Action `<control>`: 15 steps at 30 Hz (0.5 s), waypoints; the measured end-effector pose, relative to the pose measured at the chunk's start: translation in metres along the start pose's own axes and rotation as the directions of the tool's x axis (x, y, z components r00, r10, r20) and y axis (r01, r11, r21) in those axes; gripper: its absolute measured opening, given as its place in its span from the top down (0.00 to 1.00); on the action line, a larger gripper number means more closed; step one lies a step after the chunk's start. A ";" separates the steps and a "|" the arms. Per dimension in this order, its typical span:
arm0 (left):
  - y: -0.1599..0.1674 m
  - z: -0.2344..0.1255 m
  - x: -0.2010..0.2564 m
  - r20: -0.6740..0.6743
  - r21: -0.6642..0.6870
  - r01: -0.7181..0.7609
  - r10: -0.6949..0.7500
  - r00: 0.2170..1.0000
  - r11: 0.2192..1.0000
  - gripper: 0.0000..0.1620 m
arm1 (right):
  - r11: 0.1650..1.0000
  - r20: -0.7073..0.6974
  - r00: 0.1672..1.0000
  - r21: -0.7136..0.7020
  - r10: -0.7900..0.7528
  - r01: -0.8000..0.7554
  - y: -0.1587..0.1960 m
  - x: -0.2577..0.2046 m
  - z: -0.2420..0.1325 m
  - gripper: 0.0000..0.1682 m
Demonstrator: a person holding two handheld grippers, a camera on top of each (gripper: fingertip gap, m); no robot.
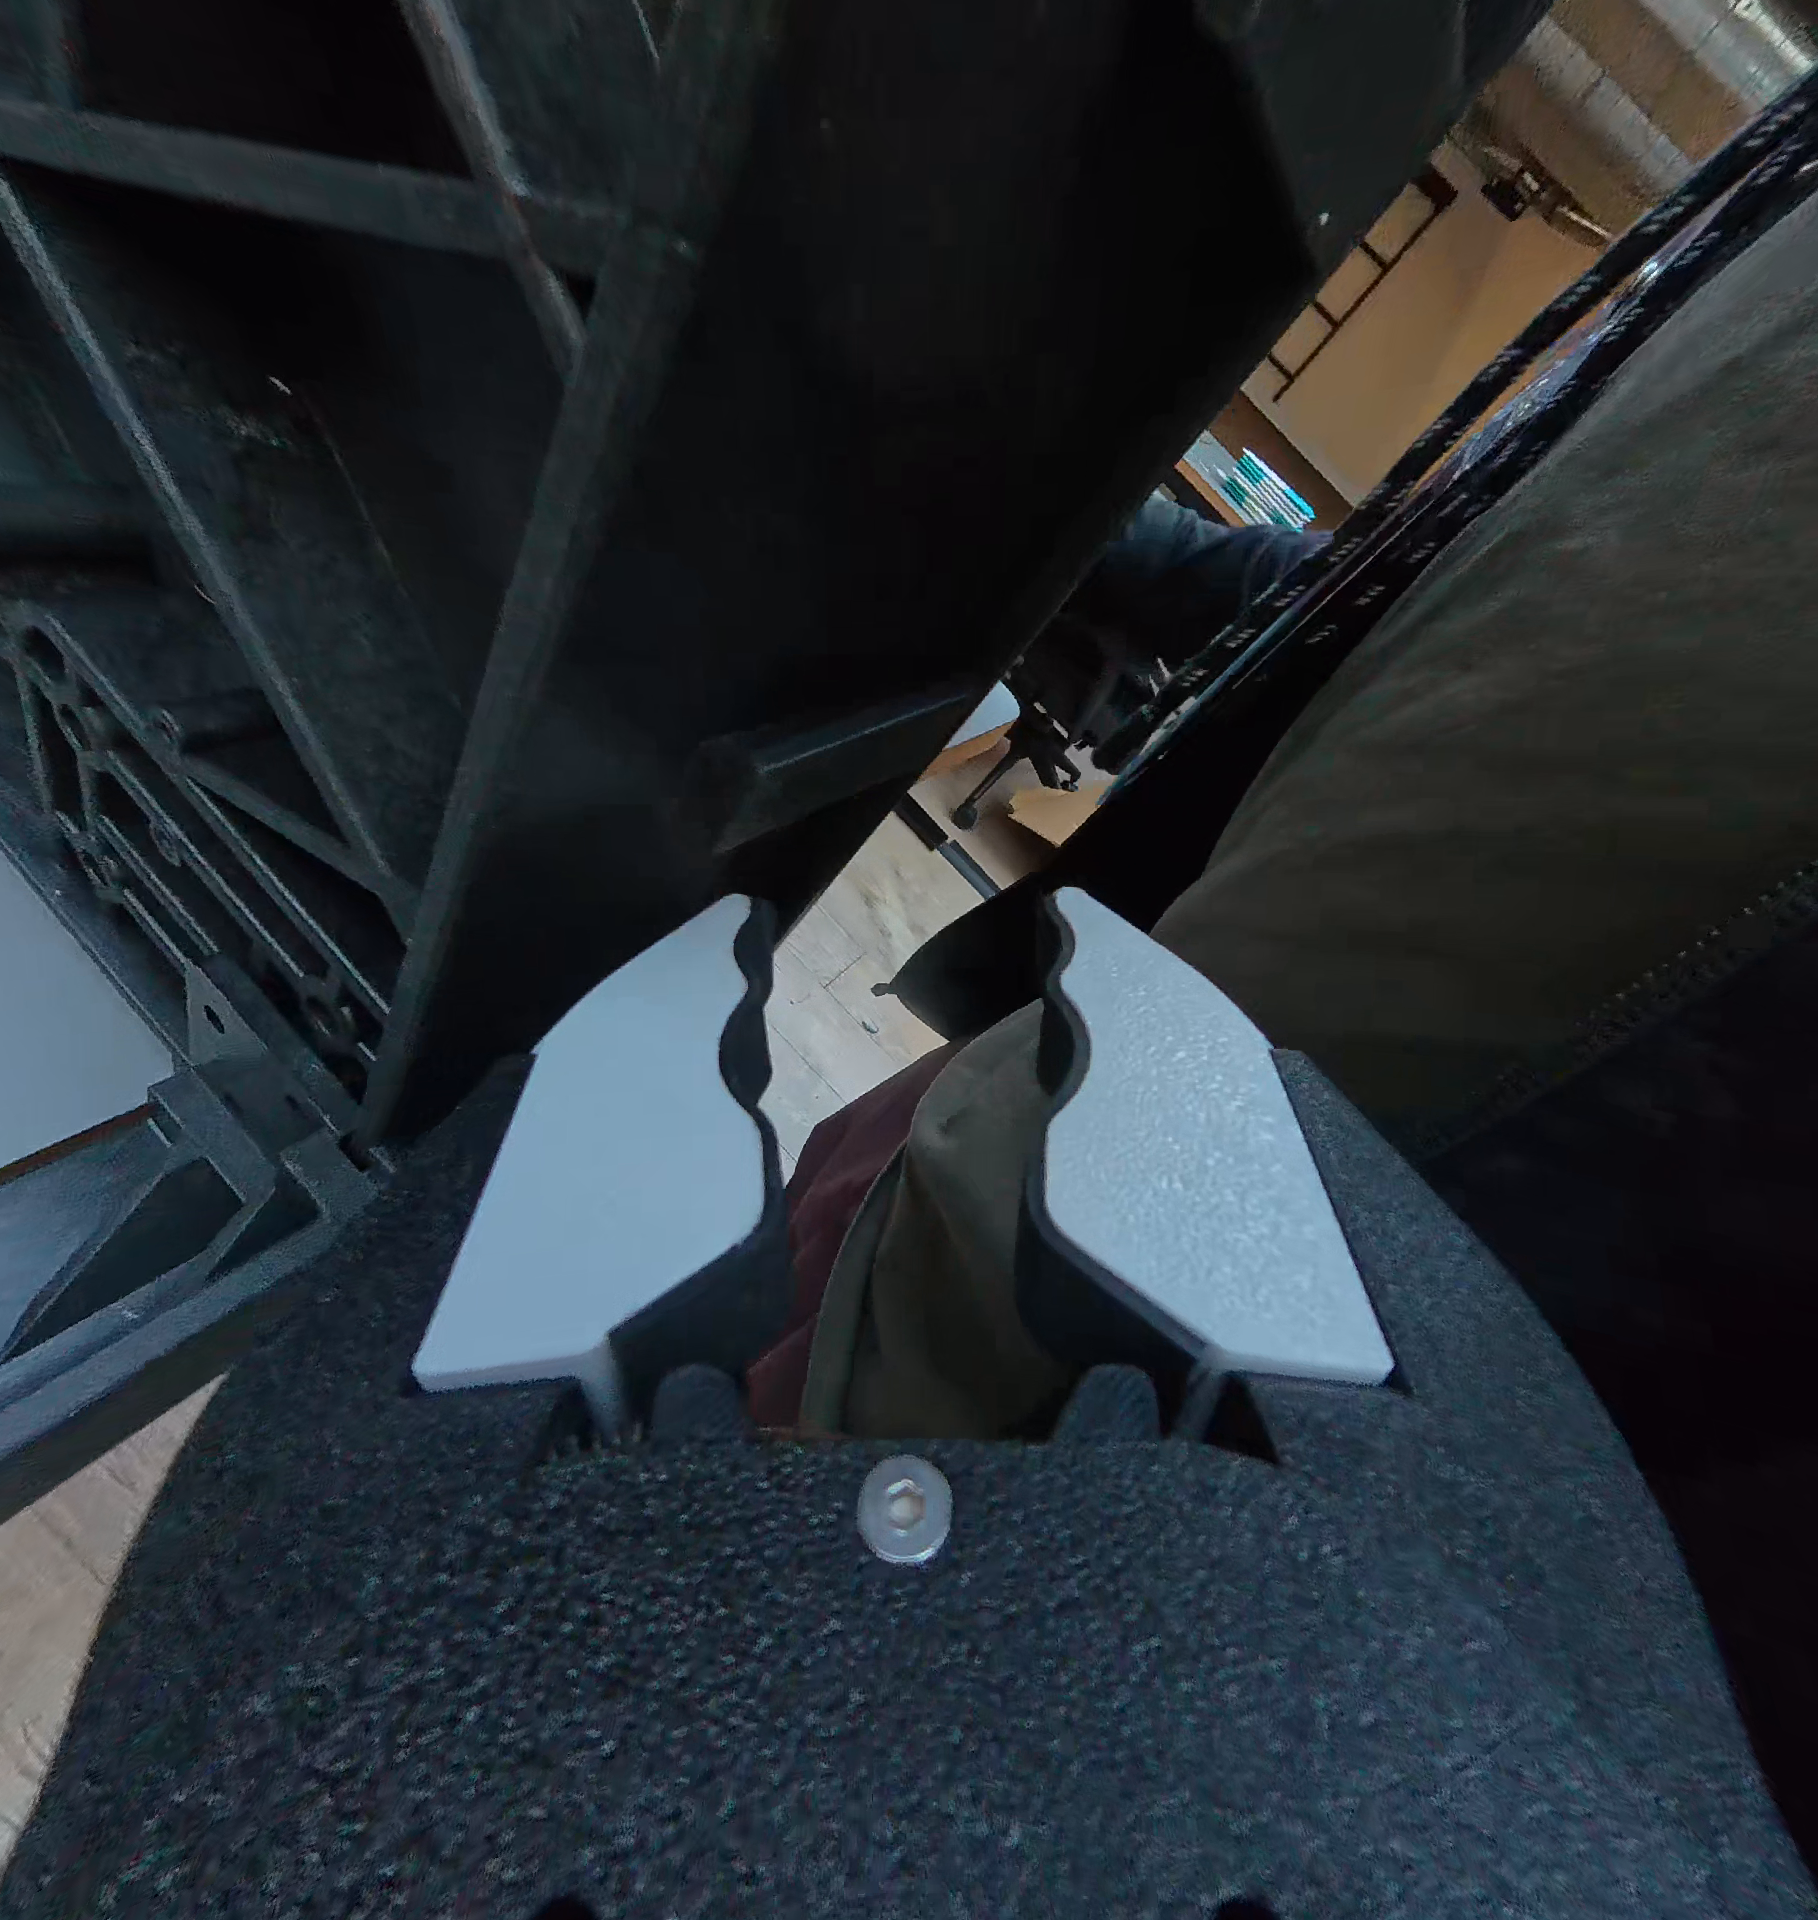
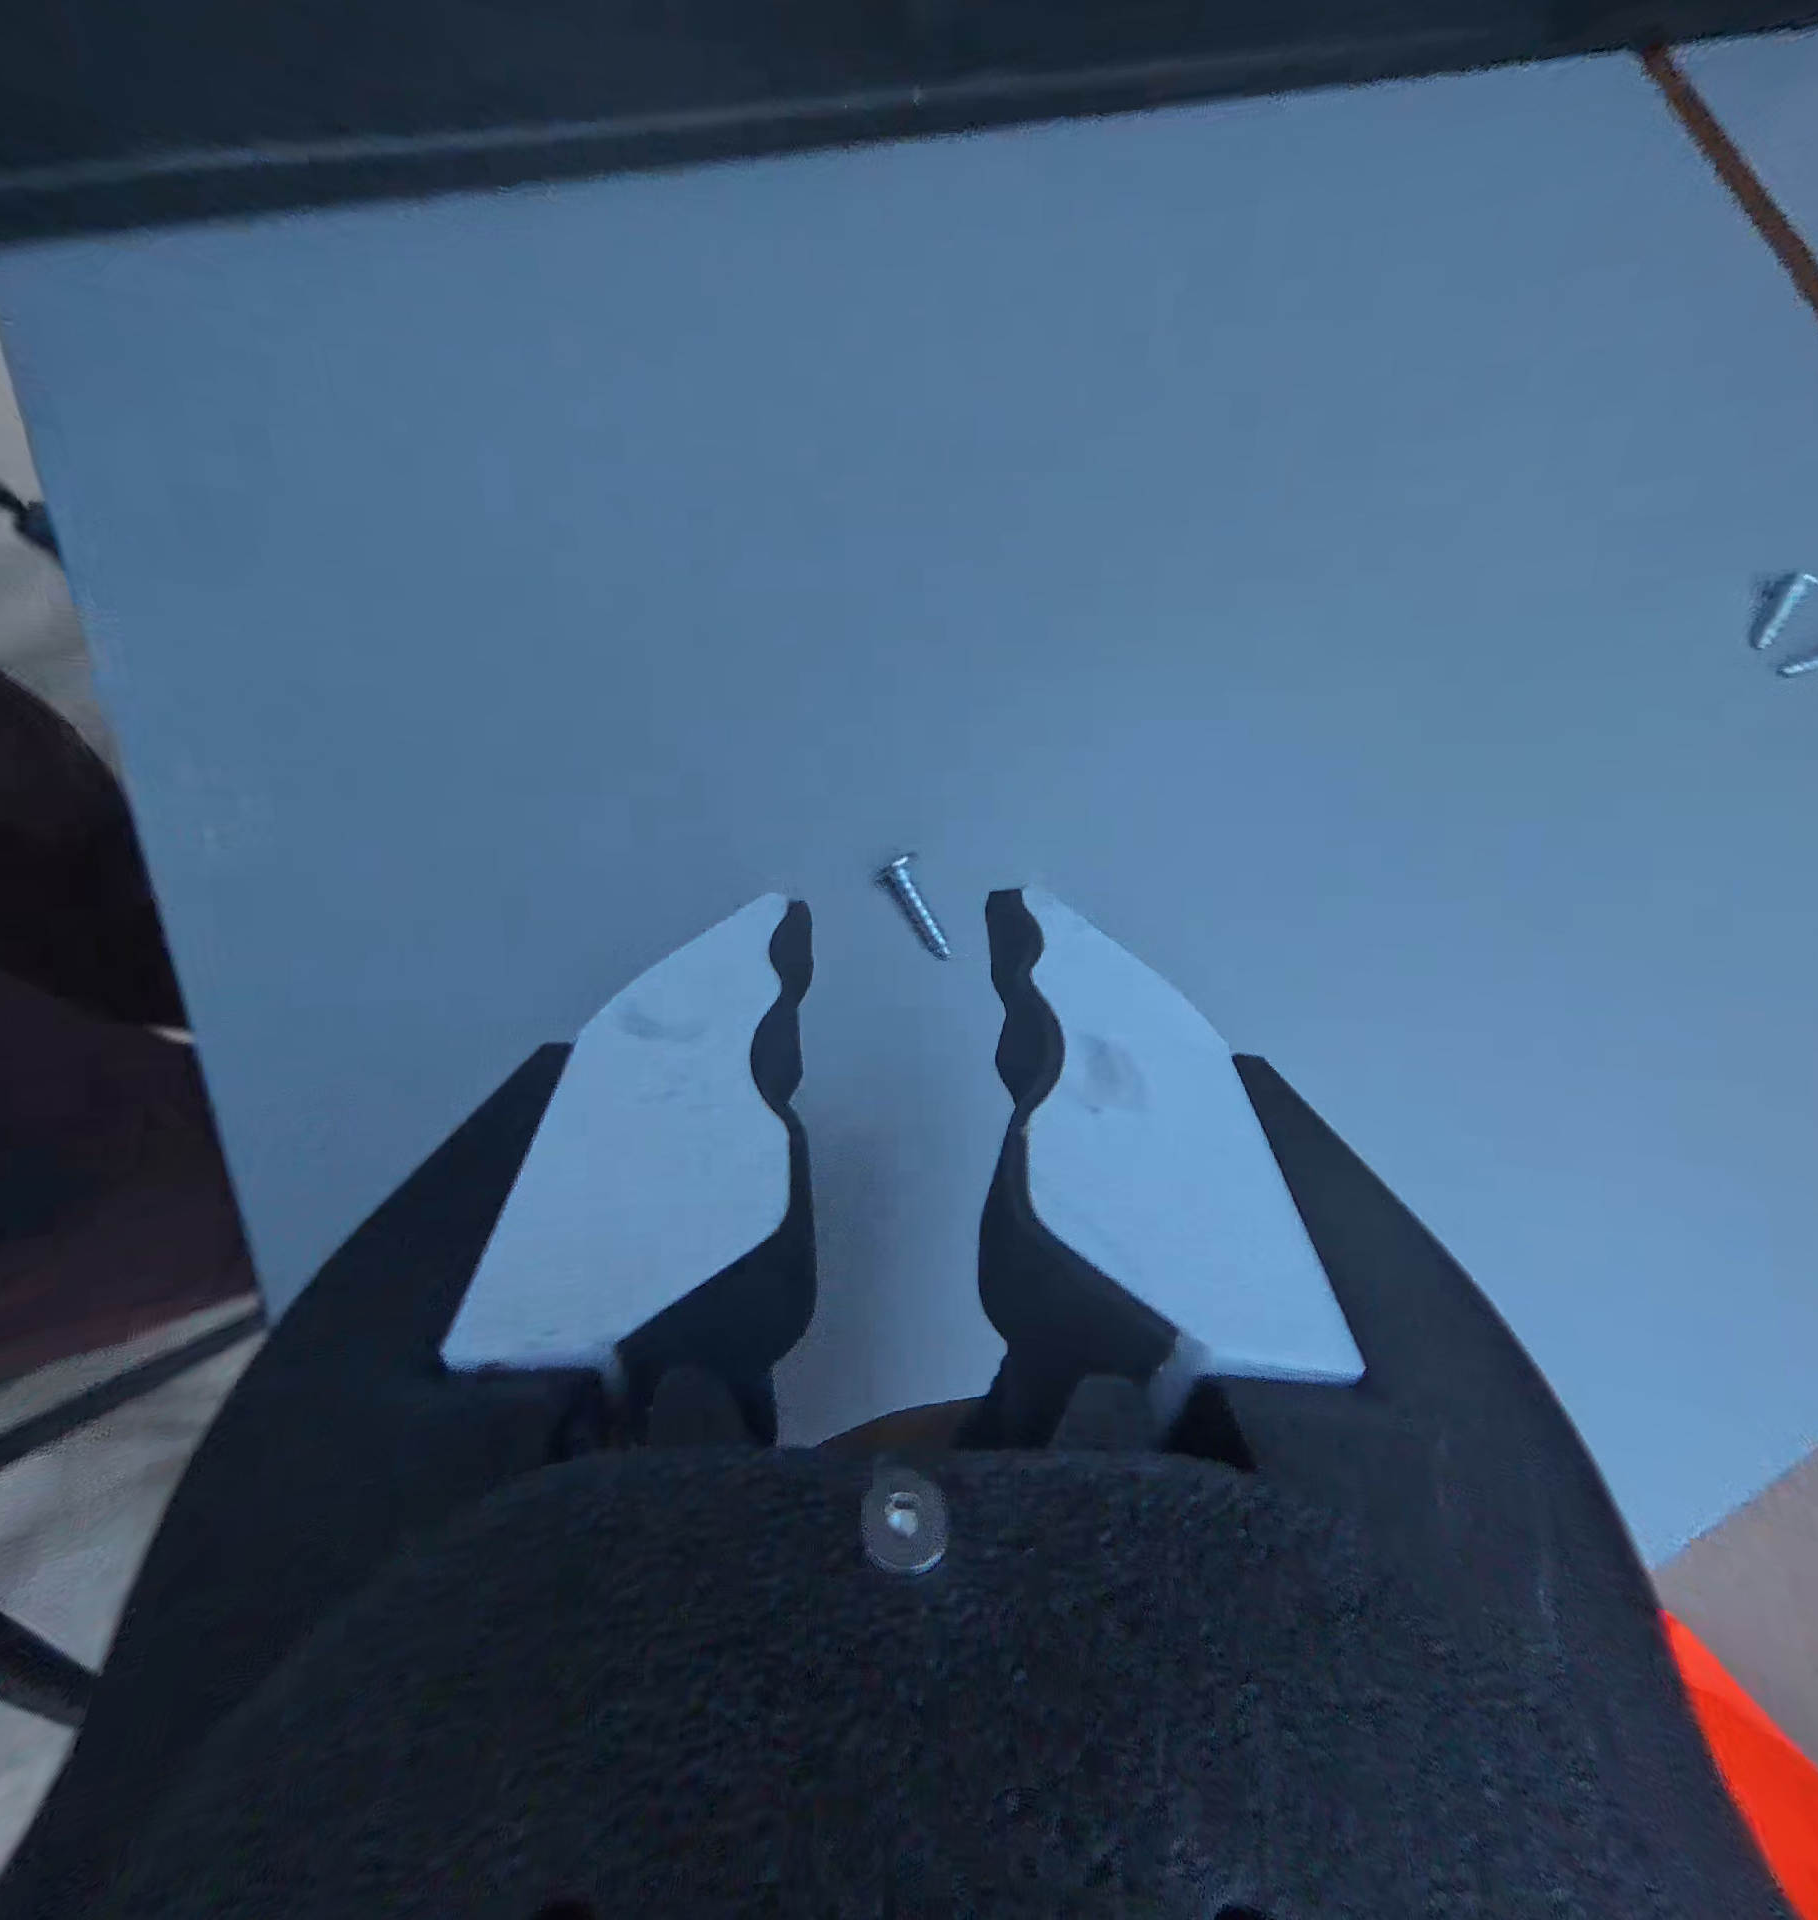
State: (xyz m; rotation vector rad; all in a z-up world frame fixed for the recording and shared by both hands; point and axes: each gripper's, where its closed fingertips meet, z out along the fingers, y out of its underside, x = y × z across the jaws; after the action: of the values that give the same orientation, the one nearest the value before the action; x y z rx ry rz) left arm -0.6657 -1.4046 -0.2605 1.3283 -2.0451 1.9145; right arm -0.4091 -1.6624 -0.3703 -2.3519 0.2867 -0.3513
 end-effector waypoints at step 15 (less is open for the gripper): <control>0.002 0.011 0.008 0.034 0.030 0.021 -0.022 0.999 0.999 0.70 | 0.982 0.218 0.975 -0.178 -0.029 0.069 0.025 -0.002 0.041 0.87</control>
State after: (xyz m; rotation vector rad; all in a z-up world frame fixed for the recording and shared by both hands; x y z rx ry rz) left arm -0.6664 -1.4187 -0.2601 1.3934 -2.0170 1.9334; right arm -0.3998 -1.6542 -0.4166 -2.5575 0.1634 -0.0940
